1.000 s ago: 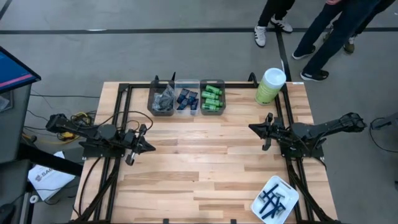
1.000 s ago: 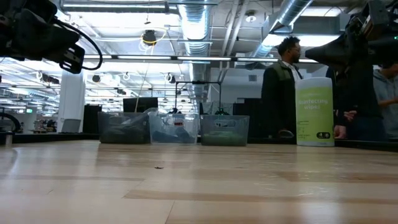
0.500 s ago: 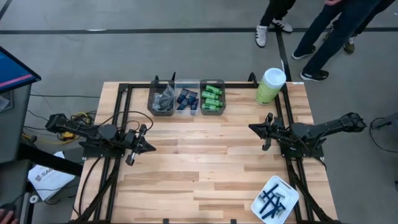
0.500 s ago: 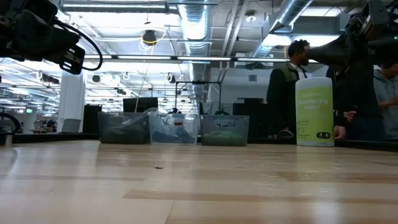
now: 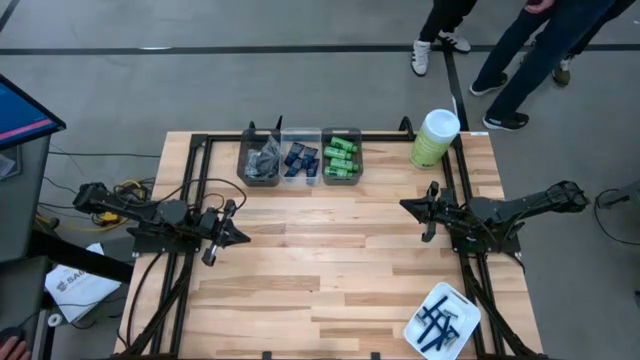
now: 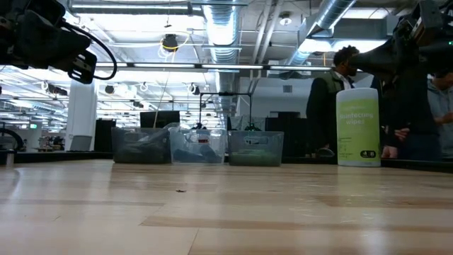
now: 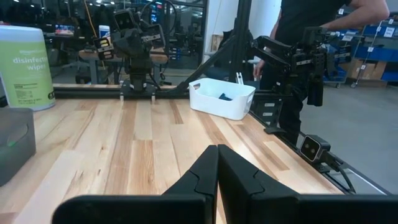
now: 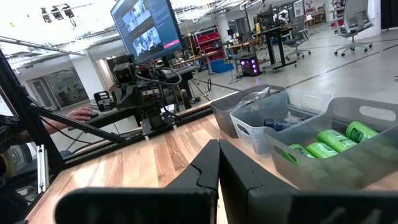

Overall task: Pick & Place Travel size toiletries
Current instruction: Return to Home Position

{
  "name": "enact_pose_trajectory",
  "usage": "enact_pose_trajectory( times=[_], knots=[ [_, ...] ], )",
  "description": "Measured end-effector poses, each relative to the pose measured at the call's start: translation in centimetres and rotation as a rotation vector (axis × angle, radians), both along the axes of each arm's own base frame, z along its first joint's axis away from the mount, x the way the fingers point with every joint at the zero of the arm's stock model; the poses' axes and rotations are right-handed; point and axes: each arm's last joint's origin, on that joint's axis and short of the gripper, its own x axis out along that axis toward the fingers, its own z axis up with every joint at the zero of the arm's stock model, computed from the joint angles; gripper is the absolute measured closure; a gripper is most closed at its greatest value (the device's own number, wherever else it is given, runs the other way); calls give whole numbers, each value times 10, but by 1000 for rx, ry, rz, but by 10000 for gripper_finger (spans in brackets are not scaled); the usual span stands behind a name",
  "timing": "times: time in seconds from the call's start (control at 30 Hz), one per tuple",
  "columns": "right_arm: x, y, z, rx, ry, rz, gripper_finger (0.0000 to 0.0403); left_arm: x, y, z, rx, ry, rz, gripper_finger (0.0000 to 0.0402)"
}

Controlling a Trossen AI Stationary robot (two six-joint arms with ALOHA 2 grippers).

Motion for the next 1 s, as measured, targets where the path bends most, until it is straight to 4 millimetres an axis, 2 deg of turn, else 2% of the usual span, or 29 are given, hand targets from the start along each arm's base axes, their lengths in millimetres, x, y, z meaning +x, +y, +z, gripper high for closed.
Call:
enact_pose_trajectory(
  times=[1.0],
  knots=[
    [0, 0, 0, 0, 0, 0, 403, 0, 0, 2, -4, -15, 0, 399]
  ],
)
